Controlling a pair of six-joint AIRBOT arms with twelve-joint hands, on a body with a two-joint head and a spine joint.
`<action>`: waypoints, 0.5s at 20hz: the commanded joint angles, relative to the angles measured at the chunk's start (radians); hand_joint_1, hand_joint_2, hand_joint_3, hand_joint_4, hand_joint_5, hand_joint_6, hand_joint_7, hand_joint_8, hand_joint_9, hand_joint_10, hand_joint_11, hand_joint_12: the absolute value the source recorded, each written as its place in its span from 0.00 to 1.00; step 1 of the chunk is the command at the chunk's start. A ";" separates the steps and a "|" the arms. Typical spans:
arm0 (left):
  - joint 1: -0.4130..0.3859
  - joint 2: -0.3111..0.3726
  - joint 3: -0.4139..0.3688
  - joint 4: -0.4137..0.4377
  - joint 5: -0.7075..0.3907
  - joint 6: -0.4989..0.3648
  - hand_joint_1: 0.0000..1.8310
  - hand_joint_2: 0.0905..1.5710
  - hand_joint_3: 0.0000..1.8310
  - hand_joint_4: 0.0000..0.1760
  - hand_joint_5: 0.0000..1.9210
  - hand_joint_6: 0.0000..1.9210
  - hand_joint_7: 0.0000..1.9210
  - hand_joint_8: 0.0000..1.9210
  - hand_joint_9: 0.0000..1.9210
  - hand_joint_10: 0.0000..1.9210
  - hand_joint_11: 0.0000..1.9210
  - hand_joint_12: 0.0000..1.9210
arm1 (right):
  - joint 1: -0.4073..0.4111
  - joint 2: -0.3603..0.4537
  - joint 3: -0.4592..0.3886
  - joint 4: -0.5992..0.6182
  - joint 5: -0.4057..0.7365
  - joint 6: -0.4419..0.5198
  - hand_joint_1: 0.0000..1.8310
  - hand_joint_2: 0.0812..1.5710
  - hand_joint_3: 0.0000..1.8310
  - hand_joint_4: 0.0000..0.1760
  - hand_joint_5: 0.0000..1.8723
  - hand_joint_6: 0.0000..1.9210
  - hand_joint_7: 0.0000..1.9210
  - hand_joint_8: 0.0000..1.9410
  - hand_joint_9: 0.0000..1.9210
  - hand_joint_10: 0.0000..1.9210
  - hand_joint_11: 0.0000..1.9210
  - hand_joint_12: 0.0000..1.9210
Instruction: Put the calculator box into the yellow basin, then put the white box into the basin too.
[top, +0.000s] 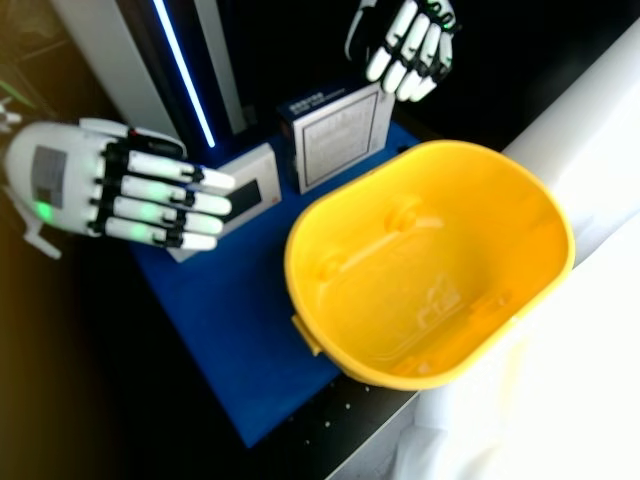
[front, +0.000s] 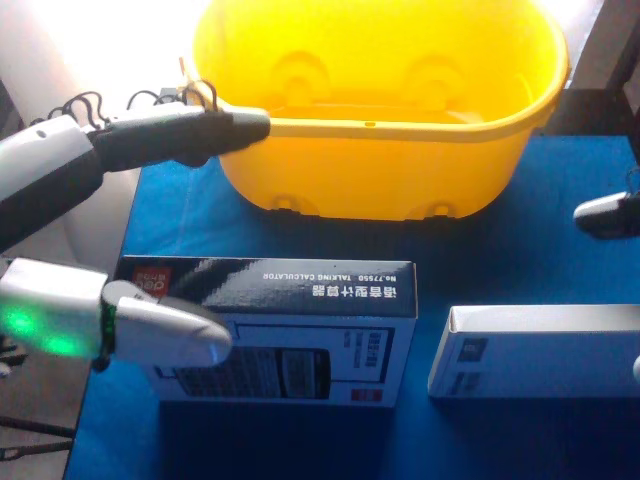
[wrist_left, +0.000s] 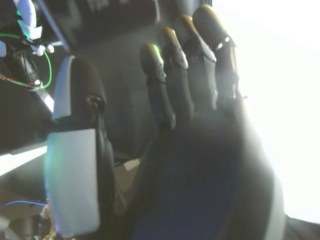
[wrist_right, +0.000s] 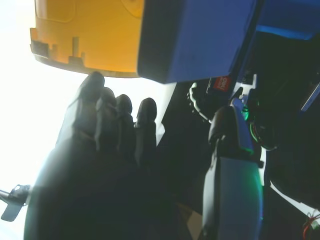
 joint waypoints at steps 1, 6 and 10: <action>-0.015 -0.013 0.007 -0.005 -0.086 -0.014 0.40 0.44 0.01 0.27 0.15 0.01 0.16 0.00 0.13 0.06 0.00 0.44 | 0.005 -0.005 0.007 0.001 -0.119 0.008 0.34 0.48 0.00 0.00 0.30 0.04 0.32 0.04 0.25 0.14 0.01 0.64; -0.015 -0.081 0.059 0.007 0.009 -0.067 0.40 0.47 0.00 0.00 0.19 0.00 0.20 0.00 0.19 0.02 0.00 0.56 | 0.006 -0.048 0.043 0.032 -0.047 0.008 0.35 0.46 0.00 0.00 0.31 0.01 0.31 0.00 0.24 0.09 0.00 0.64; -0.016 -0.145 0.112 0.063 0.133 -0.144 0.44 0.49 0.01 0.00 0.20 0.01 0.20 0.00 0.18 0.01 0.00 0.61 | 0.006 -0.077 0.055 0.039 -0.017 0.008 0.36 0.45 0.00 0.00 0.33 0.01 0.32 0.01 0.25 0.09 0.00 0.72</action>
